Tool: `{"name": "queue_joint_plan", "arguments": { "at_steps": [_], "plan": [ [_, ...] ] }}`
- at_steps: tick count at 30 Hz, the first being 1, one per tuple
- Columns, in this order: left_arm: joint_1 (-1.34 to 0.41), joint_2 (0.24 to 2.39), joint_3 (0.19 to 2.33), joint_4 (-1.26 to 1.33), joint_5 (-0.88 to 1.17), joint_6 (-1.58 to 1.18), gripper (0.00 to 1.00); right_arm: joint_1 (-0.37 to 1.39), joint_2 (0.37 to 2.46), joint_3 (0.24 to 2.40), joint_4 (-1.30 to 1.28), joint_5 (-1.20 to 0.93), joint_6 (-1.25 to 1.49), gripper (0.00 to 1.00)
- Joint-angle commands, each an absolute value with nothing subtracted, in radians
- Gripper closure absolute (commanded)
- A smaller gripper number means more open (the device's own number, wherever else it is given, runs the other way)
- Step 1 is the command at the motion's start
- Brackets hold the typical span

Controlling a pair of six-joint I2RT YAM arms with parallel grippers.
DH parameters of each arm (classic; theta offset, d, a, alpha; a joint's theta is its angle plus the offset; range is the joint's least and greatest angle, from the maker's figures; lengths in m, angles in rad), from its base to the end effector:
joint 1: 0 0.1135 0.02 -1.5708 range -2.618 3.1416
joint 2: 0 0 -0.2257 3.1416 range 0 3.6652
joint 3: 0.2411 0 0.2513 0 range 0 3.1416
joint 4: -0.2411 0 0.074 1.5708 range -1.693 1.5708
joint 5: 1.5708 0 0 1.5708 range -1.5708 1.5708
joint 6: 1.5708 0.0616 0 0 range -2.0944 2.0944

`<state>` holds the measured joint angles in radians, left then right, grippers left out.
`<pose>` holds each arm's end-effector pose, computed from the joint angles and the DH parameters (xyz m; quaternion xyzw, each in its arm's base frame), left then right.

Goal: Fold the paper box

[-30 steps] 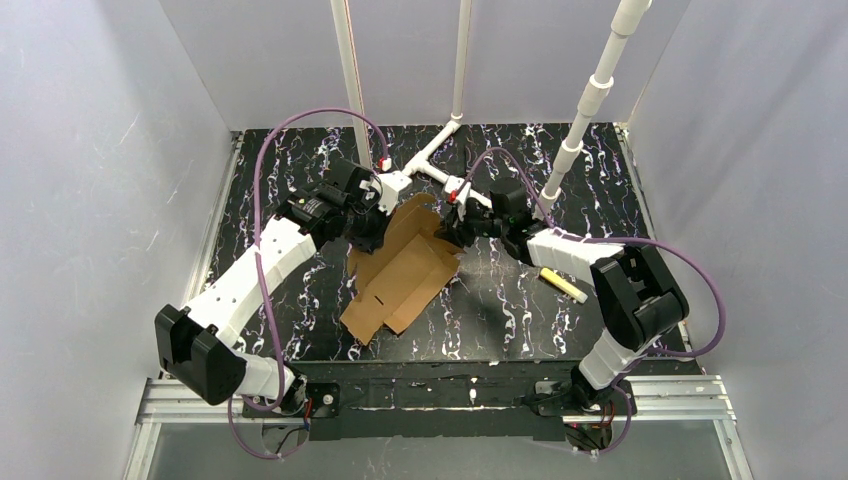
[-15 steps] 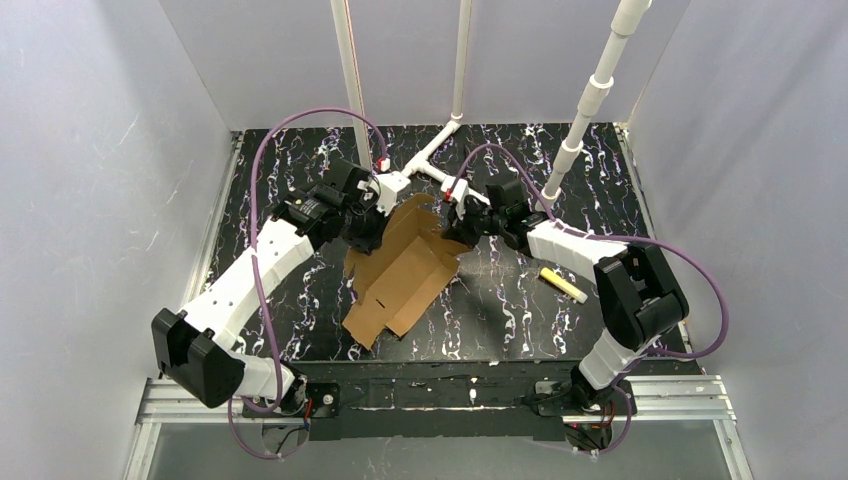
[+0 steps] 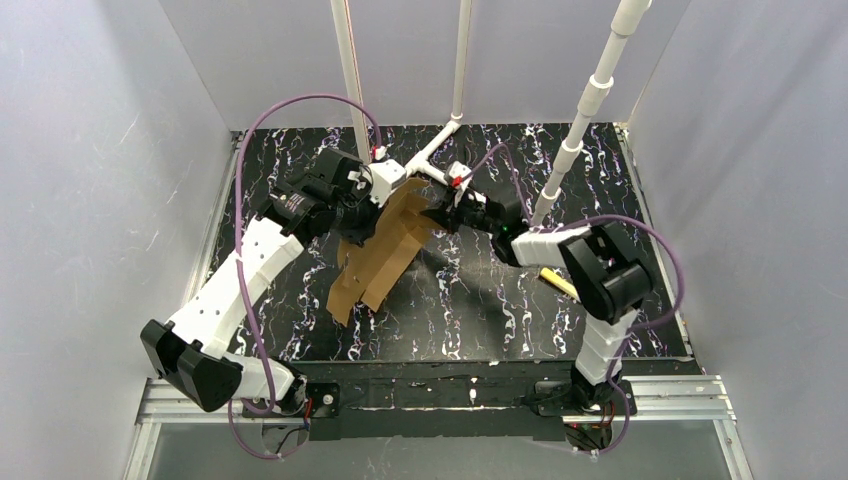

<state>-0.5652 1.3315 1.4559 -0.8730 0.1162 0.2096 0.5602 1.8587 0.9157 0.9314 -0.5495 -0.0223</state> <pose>0.2497 -0.1668 0.3306 0.3672 0.8385 -0.1230 0.3832 0.3239 0.2411 0.1662 -0.3793 0.6009 0.3658 0.6010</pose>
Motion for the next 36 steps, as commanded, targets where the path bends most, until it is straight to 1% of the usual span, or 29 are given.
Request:
{"name": "queue_joint_plan", "arguments": {
  "at_steps": [1, 2, 5, 8, 18, 23, 36],
  "plan": [
    [-0.569, 1.301, 1.452, -0.868, 0.165, 0.22, 1.0, 0.577, 1.969, 0.831, 1.461, -0.536, 0.109, 0.99],
    [-0.569, 1.305, 1.443, -0.869, 0.166, 0.219, 1.0, 0.578, 1.975, 0.822, 1.478, -0.528, 0.101, 0.99],
    [-0.569, 1.313, 1.414, -0.854, 0.174, 0.215, 1.0, 0.578, 1.967, 0.808, 1.404, -0.509, 0.043, 0.99],
    [-0.569, 1.321, 1.392, -0.83, 0.194, 0.199, 1.0, 0.578, 1.97, 0.78, 1.388, -0.514, 0.004, 0.99],
    [-0.569, 1.316, 1.322, -0.791, 0.233, 0.141, 1.0, 0.578, 1.961, 0.711, 1.397, -0.591, 0.003, 0.99],
    [-0.569, 1.3, 1.283, -0.761, 0.258, 0.097, 1.0, 0.581, 1.939, 0.688, 1.395, -0.616, 0.003, 0.94],
    [-0.569, 1.281, 1.242, -0.729, 0.229, 0.037, 1.0, 0.584, 1.902, 0.668, 1.329, -0.698, -0.035, 0.81]
  ]
}}
